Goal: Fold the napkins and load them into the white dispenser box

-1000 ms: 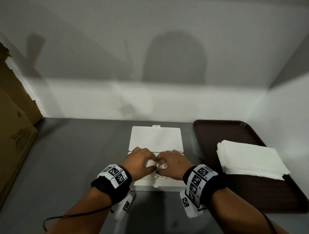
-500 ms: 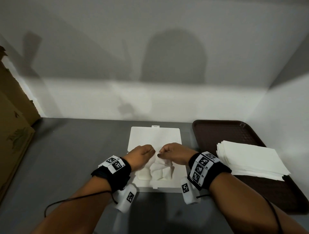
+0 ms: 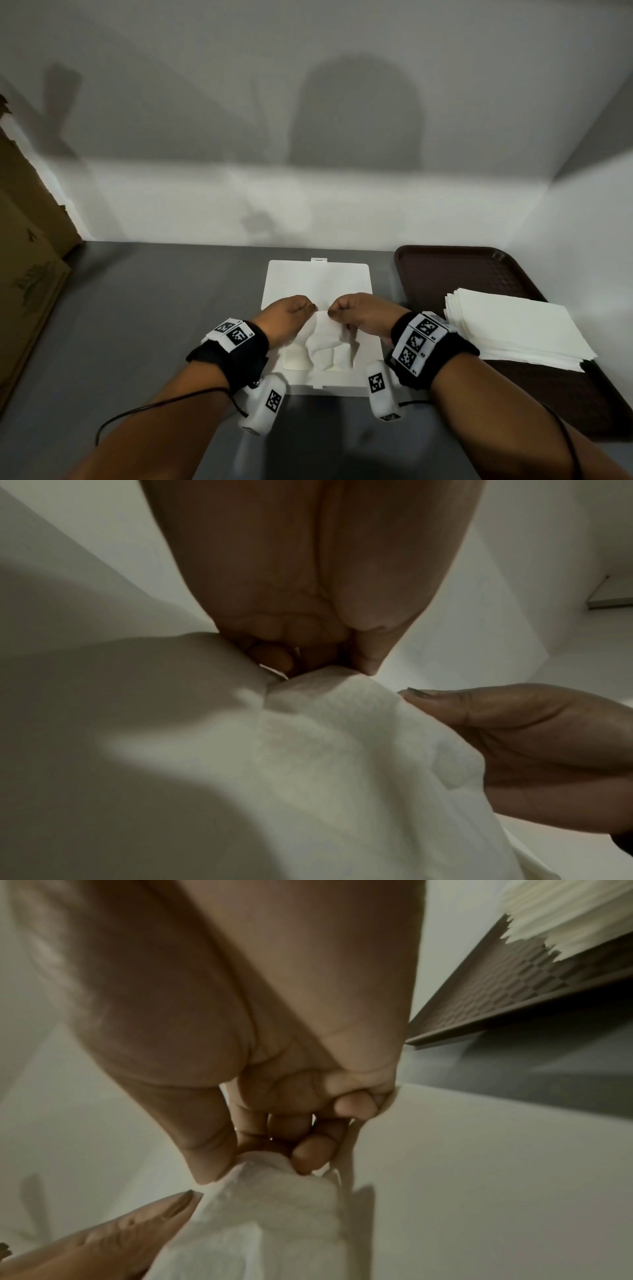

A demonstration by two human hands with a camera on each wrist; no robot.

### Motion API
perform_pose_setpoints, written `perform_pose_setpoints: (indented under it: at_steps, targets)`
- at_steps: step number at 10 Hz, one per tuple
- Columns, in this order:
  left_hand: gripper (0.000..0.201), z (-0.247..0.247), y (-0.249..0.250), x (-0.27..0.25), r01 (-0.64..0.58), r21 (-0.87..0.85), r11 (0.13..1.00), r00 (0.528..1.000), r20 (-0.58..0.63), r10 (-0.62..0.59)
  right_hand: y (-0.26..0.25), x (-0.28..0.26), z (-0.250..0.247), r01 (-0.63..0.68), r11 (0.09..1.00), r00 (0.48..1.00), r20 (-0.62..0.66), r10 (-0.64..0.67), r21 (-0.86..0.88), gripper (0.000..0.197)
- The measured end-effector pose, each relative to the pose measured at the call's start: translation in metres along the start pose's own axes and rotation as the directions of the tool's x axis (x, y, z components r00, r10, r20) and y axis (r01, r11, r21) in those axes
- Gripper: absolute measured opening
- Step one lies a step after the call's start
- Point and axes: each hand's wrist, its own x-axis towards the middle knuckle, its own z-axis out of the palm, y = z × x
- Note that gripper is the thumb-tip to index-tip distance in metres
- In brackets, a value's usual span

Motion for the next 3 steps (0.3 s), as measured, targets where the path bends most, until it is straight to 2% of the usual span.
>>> perform_pose_setpoints:
  at_steps: [2,3]
  targets:
    - [0.032,-0.004,-0.001,-0.002,-0.037,-0.044,0.998,0.999,0.015,0.038,-0.005,-0.011,0.003,0.018,0.998,0.999,-0.048,-0.016,0.06,0.015]
    - [0.025,-0.012,0.001,-0.003,-0.104,-0.055,0.993,0.993,-0.061,0.1,-0.013,-0.024,0.0,-0.01,0.999,0.982,-0.186,0.018,0.044,0.013]
